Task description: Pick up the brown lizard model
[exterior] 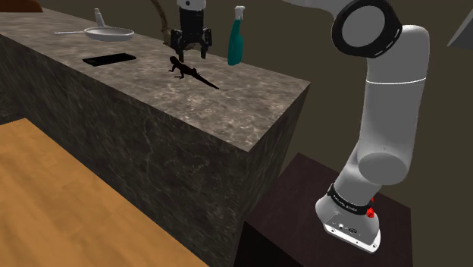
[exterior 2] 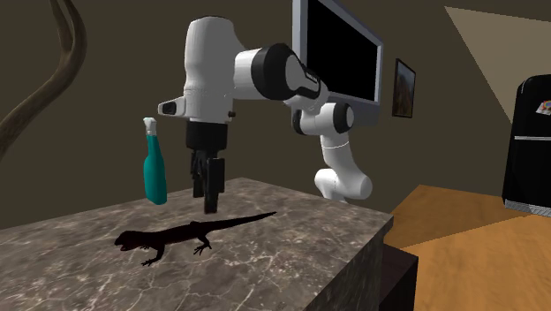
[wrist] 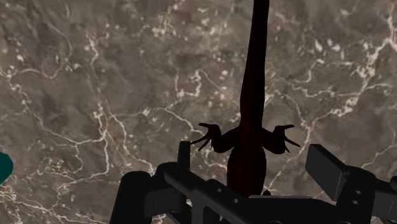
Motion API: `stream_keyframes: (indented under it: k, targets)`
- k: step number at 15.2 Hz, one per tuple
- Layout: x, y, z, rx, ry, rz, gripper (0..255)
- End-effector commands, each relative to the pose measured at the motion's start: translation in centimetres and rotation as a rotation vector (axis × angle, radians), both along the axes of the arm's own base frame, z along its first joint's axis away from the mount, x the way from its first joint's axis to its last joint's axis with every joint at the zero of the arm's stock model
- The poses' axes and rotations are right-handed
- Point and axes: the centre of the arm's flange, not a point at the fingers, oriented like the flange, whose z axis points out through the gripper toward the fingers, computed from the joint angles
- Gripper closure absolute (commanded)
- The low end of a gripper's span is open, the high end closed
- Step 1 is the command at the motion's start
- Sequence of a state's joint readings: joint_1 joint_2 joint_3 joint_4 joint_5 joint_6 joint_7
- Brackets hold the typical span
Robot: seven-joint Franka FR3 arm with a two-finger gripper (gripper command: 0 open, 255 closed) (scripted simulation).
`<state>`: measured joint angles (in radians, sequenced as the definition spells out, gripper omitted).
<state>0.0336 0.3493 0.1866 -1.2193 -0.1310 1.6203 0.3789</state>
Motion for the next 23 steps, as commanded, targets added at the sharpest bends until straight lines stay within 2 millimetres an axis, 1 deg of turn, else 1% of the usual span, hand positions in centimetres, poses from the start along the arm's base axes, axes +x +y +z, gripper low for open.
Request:
stream_keyframes:
  k: [1,2,8,9,11,12,21,23]
  targets:
    - [2.6,0.3,0.1,0.007,-0.006,-0.012,0]
    - [2.9,0.4,0.1,0.008,-0.007,-0.013,0]
    - [2.9,0.4,-3.1,0.008,-0.007,-0.013,0]
    - [2.9,0.4,-3.9,0.008,-0.007,-0.013,0]
    - [2.9,0.4,-3.9,0.008,-0.007,-0.013,0]
    - [2.9,0.4,-3.9,0.008,-0.007,-0.013,255]
    - [2.9,0.4,-3.9,0.008,-0.007,-0.013,255]
    - [2.9,0.4,-2.9,0.008,-0.007,-0.013,255]
